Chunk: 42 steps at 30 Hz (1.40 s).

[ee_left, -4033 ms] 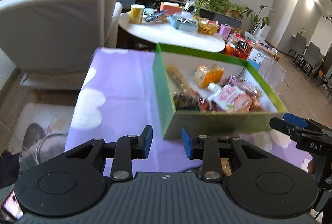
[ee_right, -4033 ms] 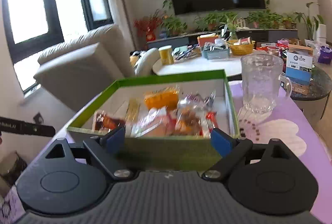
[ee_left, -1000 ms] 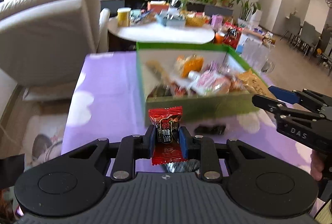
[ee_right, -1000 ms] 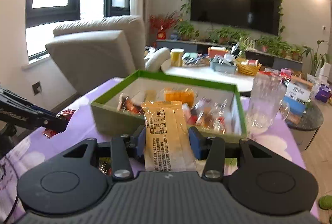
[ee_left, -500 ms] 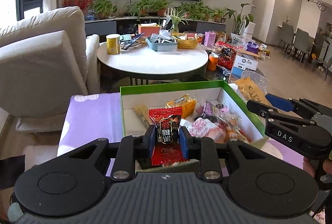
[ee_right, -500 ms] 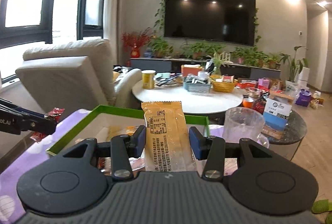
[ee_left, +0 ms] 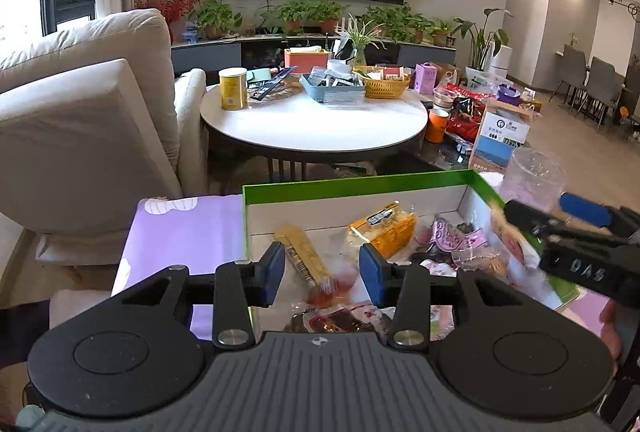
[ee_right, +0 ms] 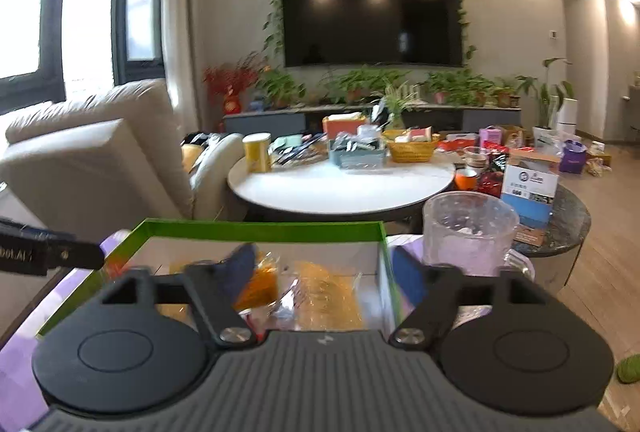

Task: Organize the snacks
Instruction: 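Carry both snacks over the green box and open both tools to drop them, then grasp the black snack bag with the left tool while the right moves toward the wrapped dark snack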

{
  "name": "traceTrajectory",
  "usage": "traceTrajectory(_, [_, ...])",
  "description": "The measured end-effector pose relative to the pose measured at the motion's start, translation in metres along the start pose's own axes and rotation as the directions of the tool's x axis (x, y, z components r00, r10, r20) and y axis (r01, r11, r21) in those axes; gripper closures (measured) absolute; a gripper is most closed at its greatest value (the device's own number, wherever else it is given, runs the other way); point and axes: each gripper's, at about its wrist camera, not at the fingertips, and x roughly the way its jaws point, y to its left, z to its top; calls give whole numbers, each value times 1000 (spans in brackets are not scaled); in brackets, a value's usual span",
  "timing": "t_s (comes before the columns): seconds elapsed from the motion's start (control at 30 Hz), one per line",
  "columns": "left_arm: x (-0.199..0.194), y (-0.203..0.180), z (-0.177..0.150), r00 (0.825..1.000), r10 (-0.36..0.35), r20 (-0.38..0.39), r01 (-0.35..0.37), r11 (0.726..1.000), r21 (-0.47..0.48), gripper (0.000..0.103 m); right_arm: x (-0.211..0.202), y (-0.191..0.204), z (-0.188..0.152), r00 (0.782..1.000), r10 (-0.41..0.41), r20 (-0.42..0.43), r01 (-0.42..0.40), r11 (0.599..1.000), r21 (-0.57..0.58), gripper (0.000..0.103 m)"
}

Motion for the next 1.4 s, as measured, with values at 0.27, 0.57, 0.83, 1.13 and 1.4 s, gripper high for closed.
traceTrajectory(0.27, [-22, 3, -18, 999, -23, -25, 24, 999, 49, 55, -11, -1, -3, 1000, 6, -11, -6, 1000, 1, 39])
traceTrajectory(0.57, [-64, -3, -67, 984, -128, -121, 148, 973, 176, 55, -42, 2, -15, 1000, 10, -17, -10, 999, -49, 39])
traceTrajectory(0.83, [-71, -24, -106, 956, -161, -246, 236, 920, 313, 55, -55, -6, -28, 997, 2, -74, -5, 999, -51, 39])
traceTrajectory(1.13, [-54, -41, -117, 966, -58, -253, 163, 894, 417, 54, -68, -13, -37, 995, -12, -100, 11, 1000, -16, 39])
traceTrajectory(1.4, [-31, -30, -110, 973, 60, -222, 25, 934, 358, 61, -72, -15, -43, 993, -7, -114, 6, 1000, -7, 39])
